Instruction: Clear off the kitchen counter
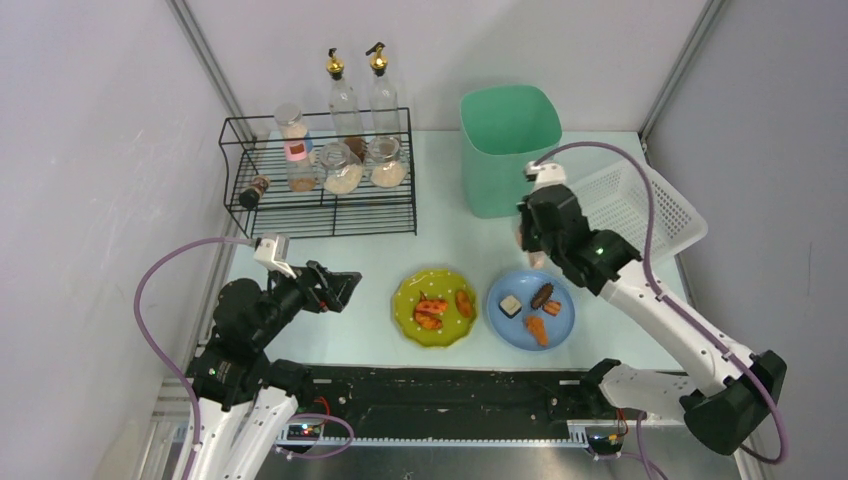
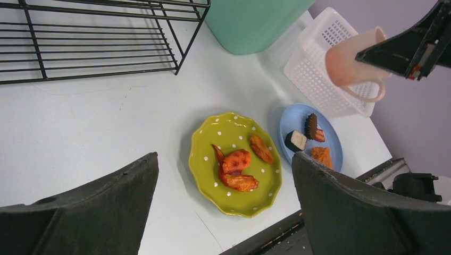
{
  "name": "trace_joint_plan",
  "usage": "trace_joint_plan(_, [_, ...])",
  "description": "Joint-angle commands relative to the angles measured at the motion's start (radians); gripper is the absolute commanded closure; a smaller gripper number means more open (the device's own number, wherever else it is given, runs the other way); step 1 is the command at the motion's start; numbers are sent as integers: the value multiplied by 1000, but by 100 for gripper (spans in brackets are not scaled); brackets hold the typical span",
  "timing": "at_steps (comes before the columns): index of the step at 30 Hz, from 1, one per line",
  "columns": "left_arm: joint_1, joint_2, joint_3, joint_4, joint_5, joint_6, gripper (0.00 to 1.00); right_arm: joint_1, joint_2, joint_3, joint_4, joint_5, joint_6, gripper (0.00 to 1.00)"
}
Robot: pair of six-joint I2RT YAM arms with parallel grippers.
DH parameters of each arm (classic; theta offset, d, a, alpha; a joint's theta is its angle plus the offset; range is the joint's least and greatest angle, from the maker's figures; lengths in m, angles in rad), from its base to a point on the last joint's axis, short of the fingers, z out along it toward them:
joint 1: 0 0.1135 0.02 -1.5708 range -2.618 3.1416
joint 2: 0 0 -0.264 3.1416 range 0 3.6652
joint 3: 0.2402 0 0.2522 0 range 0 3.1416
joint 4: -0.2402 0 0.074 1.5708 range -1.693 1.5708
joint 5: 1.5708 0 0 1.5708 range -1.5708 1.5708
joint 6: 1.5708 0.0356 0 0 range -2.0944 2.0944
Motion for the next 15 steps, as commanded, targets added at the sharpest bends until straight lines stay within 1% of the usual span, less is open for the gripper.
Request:
trace_joint_plan(1, [8, -10, -5, 13, 26, 2, 2, -163, -43, 24, 20, 143, -42, 100])
trace_joint_plan(2, [8, -10, -5, 13, 26, 2, 2, -189, -41, 24, 24, 154, -43, 100])
trace_joint_plan(3, [8, -11, -5, 13, 27, 1, 2, -249, -37, 24, 33, 147, -36, 100])
trace_joint_plan(4, [8, -12, -5, 13, 27, 2, 2, -279, -34, 23, 39, 123, -29, 100])
trace_joint_plan(6, [8, -15, -5, 13, 29, 1, 2, -406, -17, 22, 73, 89, -12, 100])
trace_joint_plan(9, [7, -17, -6, 13, 32, 2, 2, -527, 37, 21, 159, 59, -25, 100])
trace_joint_plan(10, [7, -18, -5, 13, 32, 2, 2, -584, 48, 22, 196, 24, -34, 100])
trace_joint_plan(12, [7, -18, -5, 13, 36, 3, 2, -648, 92, 23, 243, -11, -53, 100])
trace_joint_plan(15, [7, -15, -5, 14, 41, 3, 2, -679, 155, 21, 317, -65, -109, 100])
